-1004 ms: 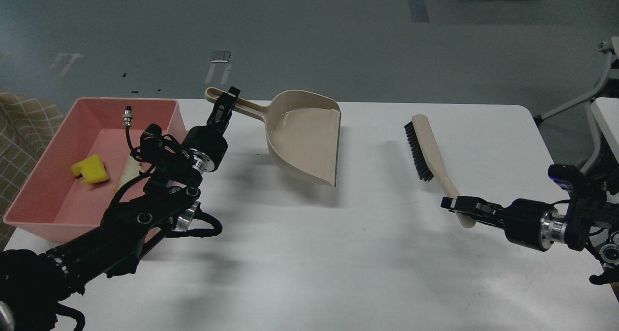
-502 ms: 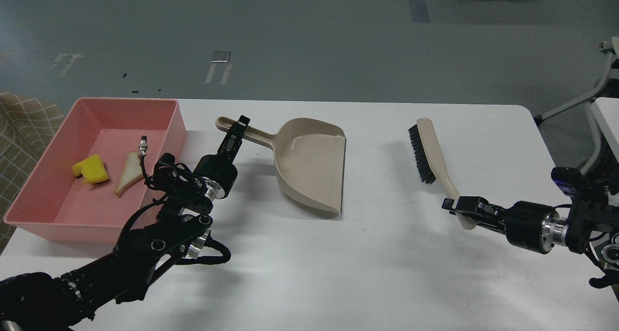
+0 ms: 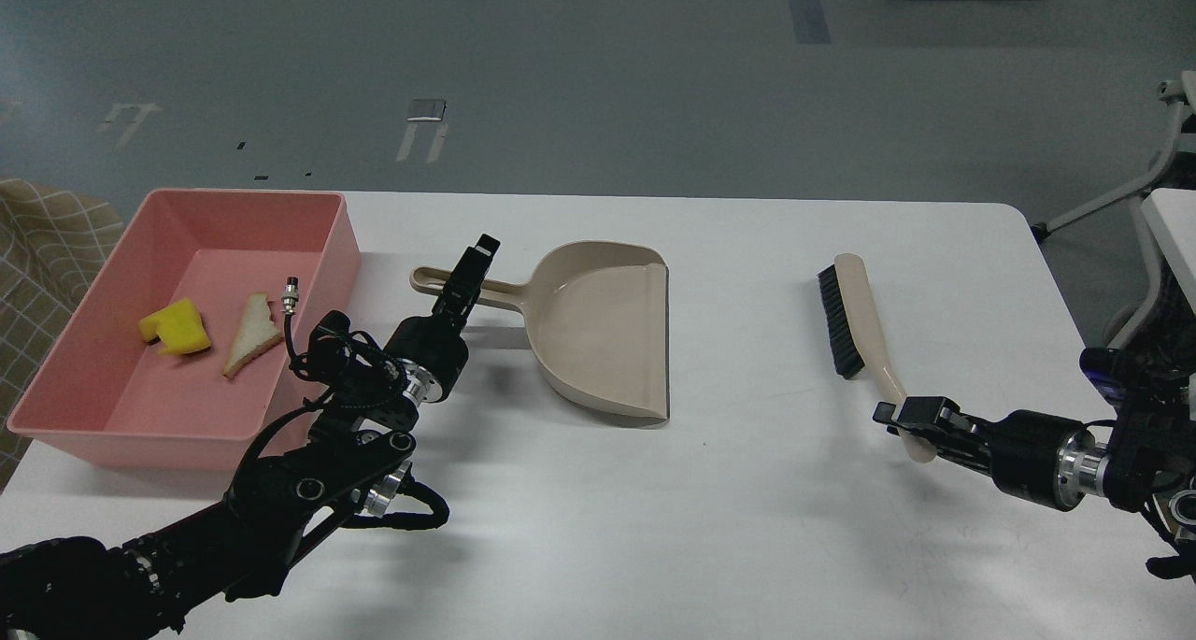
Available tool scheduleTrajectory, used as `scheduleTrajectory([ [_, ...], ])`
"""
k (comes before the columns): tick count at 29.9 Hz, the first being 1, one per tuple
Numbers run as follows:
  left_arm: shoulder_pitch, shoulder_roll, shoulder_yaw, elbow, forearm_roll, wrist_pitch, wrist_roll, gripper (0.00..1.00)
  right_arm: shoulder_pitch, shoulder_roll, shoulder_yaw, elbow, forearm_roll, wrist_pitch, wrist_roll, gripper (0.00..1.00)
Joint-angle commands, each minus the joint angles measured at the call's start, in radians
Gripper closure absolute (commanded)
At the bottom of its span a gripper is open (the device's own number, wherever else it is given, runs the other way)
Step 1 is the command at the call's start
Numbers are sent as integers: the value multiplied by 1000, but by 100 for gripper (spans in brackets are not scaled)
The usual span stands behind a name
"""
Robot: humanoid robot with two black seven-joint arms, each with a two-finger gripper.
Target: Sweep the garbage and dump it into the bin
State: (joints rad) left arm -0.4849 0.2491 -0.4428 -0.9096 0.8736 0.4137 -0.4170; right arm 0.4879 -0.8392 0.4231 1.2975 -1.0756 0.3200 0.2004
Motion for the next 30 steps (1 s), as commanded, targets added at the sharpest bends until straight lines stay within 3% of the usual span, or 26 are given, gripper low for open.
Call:
scheduleTrajectory([
  [1, 3, 9, 24, -2, -2, -4, 0, 2, 0, 6, 0, -10, -1, -2, 1, 62],
  [5, 26, 12, 26, -5, -1, -6, 0, 2, 0, 6, 0, -10, 0, -4, -1, 55],
  [7, 38, 16, 26, -8, -1, -7, -2, 2, 0, 6, 2, -10, -1, -4, -1, 47],
  [9, 54, 30, 26, -37, -1, -9, -2, 2, 4, 6, 2, -9, 0, -4, -1, 34],
  [14, 84, 70, 26, -98, -1, -9, -3, 2, 8, -1, 2, 2, 0, 7, -1, 29],
  [23, 189, 292, 19, -355, 1, -9, -2, 2, 12, -89, 32, 45, 5, 21, 5, 22],
  [24, 196, 315, 18, -383, 1, -10, -2, 2, 12, -95, 42, 46, 5, 25, 8, 20],
  [26, 215, 387, 15, -472, -1, -15, -2, 2, 12, -103, 85, 46, 6, 30, 11, 7],
  [30, 220, 521, -23, -621, -5, -33, -3, 2, 11, -109, 223, 37, 17, 31, 19, 1],
])
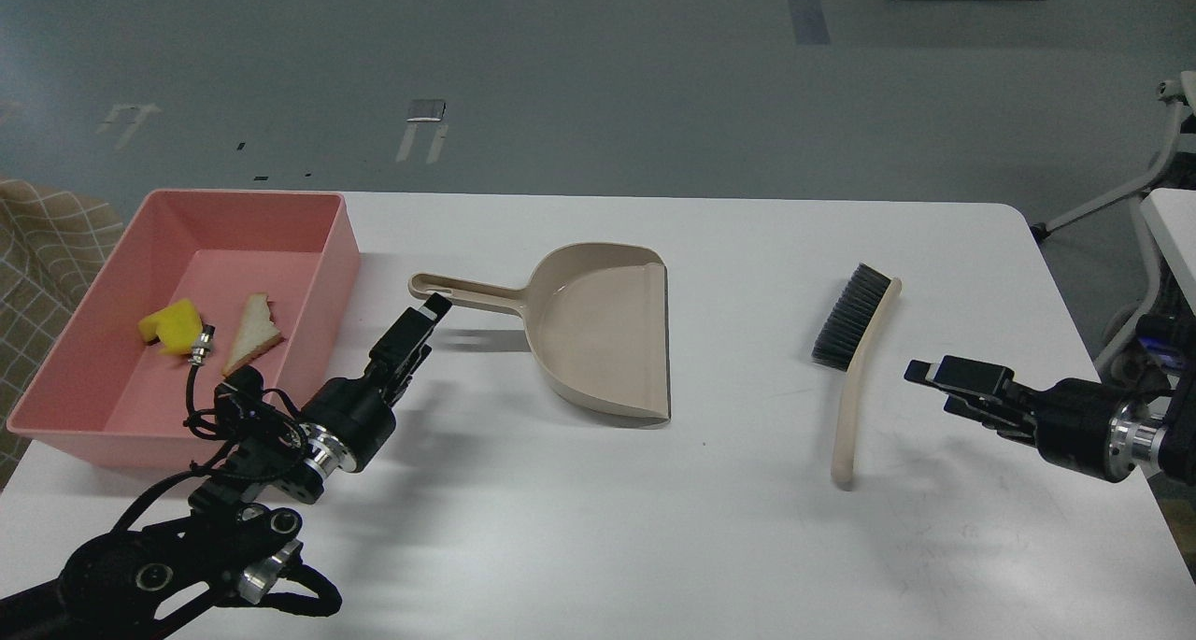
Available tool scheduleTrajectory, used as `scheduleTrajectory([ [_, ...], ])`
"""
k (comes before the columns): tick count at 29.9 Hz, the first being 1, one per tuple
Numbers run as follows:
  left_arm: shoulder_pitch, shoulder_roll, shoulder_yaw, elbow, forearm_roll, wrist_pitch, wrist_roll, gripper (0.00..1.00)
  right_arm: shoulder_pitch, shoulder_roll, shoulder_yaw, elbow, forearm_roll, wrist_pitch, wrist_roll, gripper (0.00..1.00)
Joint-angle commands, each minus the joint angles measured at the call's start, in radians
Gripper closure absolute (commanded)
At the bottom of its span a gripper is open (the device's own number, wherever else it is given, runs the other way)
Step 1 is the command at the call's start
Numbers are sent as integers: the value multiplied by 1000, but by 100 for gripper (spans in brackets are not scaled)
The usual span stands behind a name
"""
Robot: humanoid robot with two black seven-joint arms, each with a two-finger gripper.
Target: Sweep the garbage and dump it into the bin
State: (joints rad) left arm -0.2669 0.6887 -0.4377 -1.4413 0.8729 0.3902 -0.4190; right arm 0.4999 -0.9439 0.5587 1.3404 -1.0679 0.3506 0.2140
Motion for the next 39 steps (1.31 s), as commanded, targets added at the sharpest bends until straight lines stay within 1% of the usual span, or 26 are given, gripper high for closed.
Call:
scheduleTrajectory([
  [1, -9, 101, -64, -109, -11, -13, -1, 2, -3, 0, 140, -12, 43, 1, 10, 1],
  [3, -23, 112, -105, -114, -17, -22, 0, 2, -3, 5, 199, -15, 87, 1, 10, 1],
  [5, -78, 120, -176, -111, -26, -82, 11, 2, 2, 8, 295, -33, 152, 1, 10, 1],
  [7, -133, 114, -287, -99, -72, -192, 25, 2, 17, 65, 422, -104, 189, 1, 8, 1],
  [9, -162, 114, -340, -76, -103, -237, 35, 2, 41, 115, 464, -151, 187, 2, 8, 1],
  [10, -202, 104, -369, -38, -126, -272, 42, 2, 78, 157, 490, -205, 187, 2, 8, 1],
  [11, -228, 94, -377, -15, -132, -289, 43, 2, 100, 172, 497, -236, 187, 2, 8, 1],
  [13, -346, -12, -377, 117, -135, -350, 43, 2, 207, 252, 498, -363, 187, 2, 13, 1],
  [15, -394, -67, -375, 188, -135, -381, 43, 2, 258, 305, 503, -424, 187, 1, 22, 1],
  [16, -432, -115, -377, 262, -135, -404, 40, 2, 299, 354, 507, -481, 187, -2, 43, 1],
  [17, -451, -136, -377, 298, -135, -413, 36, 2, 317, 375, 507, -507, 187, -2, 59, 1],
  [19, -526, -228, -377, 437, -137, -451, 26, 2, 367, 451, 507, -584, 187, -7, 126, 1],
  [20, -546, -253, -377, 475, -138, -467, 20, 2, 376, 473, 507, -601, 187, -7, 140, 1],
  [21, -583, -297, -383, 555, -140, -500, 3, 2, 391, 515, 507, -637, 189, -7, 169, 1],
  [23, -618, -337, -388, 634, -141, -540, -12, 2, 407, 556, 507, -673, 189, -7, 192, 1],
  [24, -649, -363, -389, 704, -155, -586, -17, 2, 419, 595, 507, -710, 189, -7, 215, 1],
  [25, -659, -374, -389, 735, -172, -609, -17, 2, 422, 615, 507, -727, 190, -4, 225, 1],
  [27, -679, -409, -385, 830, -266, -697, -18, 2, 425, 678, 515, -759, 195, -2, 245, 1],
  [29, -683, -420, -378, 855, -313, -723, -17, 2, 424, 703, 532, -761, 218, -2, 251, 1],
  [32, -675, -436, -372, 871, -342, -757, -11, 2, 414, 750, 543, -761, 316, -1, 251, 1],
  [35, -666, -459, -368, 880, -342, -755, -7, 2, 413, 766, 537, -761, 339, -2, 248, 1],
  [39, -658, -498, -362, 923, -341, -745, -7, 2, 396, 800, 541, -756, 347, -7, 248, 1],
])
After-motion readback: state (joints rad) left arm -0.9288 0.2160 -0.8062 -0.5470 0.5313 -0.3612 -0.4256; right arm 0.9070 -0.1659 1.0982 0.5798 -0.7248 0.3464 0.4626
